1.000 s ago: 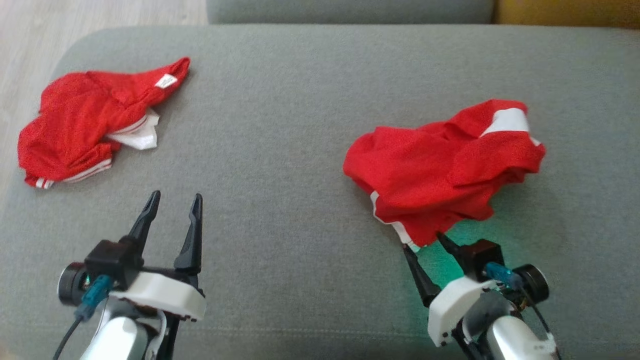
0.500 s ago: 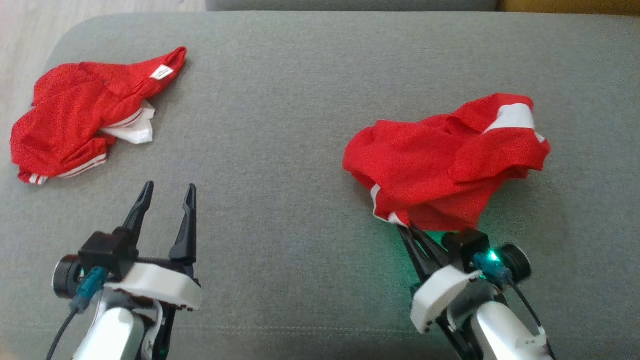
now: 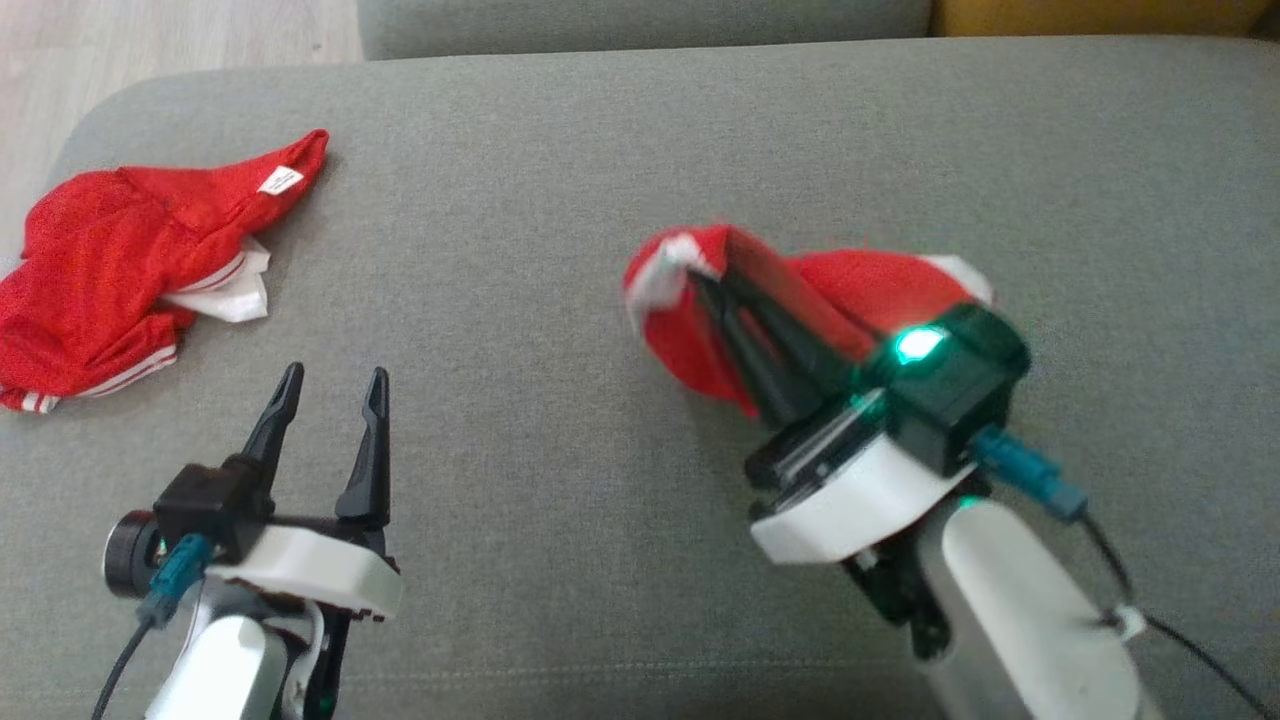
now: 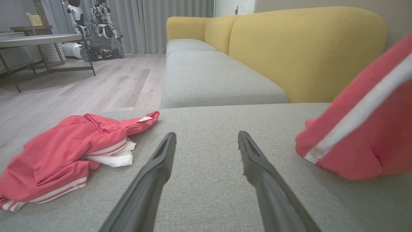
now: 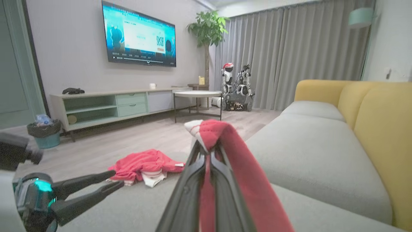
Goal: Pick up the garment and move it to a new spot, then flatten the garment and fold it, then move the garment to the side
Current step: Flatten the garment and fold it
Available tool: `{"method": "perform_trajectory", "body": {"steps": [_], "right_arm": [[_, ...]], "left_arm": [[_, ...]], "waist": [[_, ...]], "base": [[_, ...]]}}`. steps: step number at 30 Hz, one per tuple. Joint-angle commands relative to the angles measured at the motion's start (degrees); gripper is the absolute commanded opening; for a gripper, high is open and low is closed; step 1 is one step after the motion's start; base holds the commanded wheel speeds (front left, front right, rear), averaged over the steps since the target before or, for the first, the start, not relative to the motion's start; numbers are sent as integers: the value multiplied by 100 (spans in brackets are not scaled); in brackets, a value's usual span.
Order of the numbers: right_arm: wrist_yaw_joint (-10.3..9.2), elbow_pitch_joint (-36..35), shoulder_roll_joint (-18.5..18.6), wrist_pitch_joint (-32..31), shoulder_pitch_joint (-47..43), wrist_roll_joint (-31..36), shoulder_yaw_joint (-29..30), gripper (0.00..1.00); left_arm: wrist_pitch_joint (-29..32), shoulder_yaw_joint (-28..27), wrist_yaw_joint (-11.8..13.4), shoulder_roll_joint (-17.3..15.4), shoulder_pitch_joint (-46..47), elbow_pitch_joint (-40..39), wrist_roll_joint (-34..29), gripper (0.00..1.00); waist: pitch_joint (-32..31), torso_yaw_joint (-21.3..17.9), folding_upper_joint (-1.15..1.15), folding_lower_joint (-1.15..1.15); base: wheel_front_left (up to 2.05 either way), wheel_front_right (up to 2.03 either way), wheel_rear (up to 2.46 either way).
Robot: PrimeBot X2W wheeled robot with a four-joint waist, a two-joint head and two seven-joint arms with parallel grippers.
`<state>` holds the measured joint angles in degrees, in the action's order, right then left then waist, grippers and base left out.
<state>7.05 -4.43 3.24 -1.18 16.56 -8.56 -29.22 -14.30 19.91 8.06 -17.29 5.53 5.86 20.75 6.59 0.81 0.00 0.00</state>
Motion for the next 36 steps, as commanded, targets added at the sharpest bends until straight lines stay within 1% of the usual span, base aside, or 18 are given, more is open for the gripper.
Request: {"method": "perform_trajectory", "body": {"steps": [1,2,3,5,7,11,14,15,19,22,23,24,25,31,36], "right_arm": [[44,-316,-36,-29,246,-36,22,0],[44,-358,-36,-55,278,-20,146,0],[44,-358,-36,-55,278,-20,146,0],[44,-351,-36,-127,298,25,471,0],[44,-264,-24,-211,273,83,874,0],[44,12,121,-361,80,236,1737,0],[44,196,201,-519,-198,317,2334,0],[44,319,235,-660,-420,381,2657,0],[44,594,233,-877,-747,411,3176,0],[44,865,220,-902,-762,456,3483,0],[44,952,206,-878,-738,463,3541,6],[44,1004,175,-850,-720,476,3575,42],[44,1048,152,-826,-704,509,3587,100],[44,1088,44,-582,-684,521,3591,100],[44,607,-4,-276,-828,523,3467,100]], "left_arm": [[-69,-251,16,-88,190,-166,-40,100],[-69,-261,22,-87,185,-178,-43,100],[-69,-261,22,-87,185,-178,-43,100],[-69,-261,14,-75,190,-201,-49,100],[-69,-250,-2,-61,213,-213,-60,100],[-69,-236,-34,-27,267,-227,-86,100],[-69,-243,-54,-12,296,-240,-106,100],[-70,-250,-70,-5,311,-249,-119,100],[-70,-276,-98,0,350,-270,-137,100],[-70,-281,-129,-1,403,-275,-159,100],[-70,-279,-140,-1,417,-267,-167,100],[-70,-278,-148,-2,428,-259,-172,100],[-70,-280,-154,-2,441,-254,-178,100],[-70,-292,-179,-4,435,-197,-203,100],[-70,-295,-163,8,358,-147,-217,100]], "waist": [[12,-25,0,0],[24,-48,0,0],[24,-48,0,0],[50,-77,0,0],[91,-98,0,0],[167,-122,0,0],[241,-149,0,0],[289,-164,0,0],[415,-213,0,0],[506,-244,0,0],[522,-252,0,0],[537,-261,0,0],[551,-269,0,0],[478,-309,0,0],[289,-295,0,0]], "base": [[0,0,0],[0,0,0],[0,0,0],[0,0,0],[0,0,0],[0,0,0],[0,0,0],[0,0,0],[0,0,0],[0,0,0],[0,0,0],[0,0,0],[0,0,0],[0,0,0],[0,0,0]]}}
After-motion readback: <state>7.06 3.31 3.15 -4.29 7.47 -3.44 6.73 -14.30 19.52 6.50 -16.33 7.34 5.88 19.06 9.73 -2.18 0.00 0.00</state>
